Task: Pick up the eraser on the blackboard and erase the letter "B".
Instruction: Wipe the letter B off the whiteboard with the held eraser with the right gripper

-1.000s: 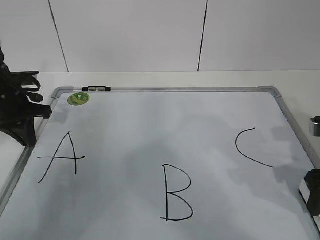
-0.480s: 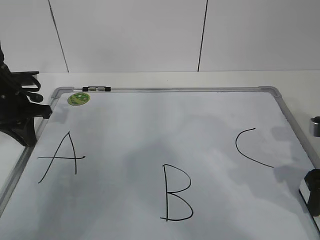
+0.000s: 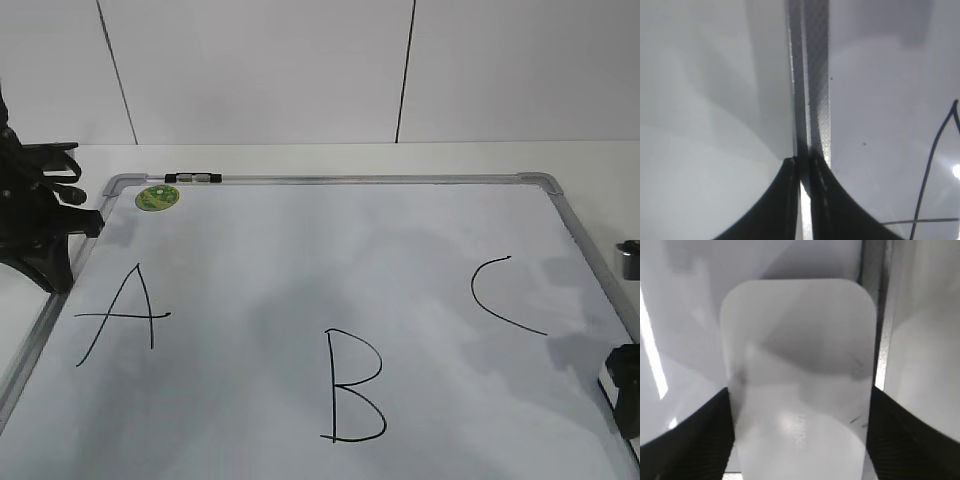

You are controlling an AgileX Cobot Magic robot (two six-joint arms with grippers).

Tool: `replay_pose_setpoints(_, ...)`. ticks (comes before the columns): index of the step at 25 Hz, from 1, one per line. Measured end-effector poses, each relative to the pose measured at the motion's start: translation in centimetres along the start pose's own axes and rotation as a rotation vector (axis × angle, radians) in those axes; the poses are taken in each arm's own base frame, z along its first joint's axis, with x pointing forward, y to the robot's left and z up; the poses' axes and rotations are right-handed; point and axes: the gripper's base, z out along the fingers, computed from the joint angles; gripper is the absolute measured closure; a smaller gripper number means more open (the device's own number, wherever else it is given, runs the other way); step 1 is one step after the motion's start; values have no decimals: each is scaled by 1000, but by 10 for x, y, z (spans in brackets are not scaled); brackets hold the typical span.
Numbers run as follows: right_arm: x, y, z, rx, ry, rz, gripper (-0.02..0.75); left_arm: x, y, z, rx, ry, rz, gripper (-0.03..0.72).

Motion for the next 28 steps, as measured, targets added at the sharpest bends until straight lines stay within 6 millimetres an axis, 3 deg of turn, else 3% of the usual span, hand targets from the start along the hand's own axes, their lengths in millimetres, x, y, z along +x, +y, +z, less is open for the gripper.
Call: replay_pose_setpoints(28, -5, 1, -7, 1, 26, -1, 186, 0, 0, 0, 2, 2, -1, 666)
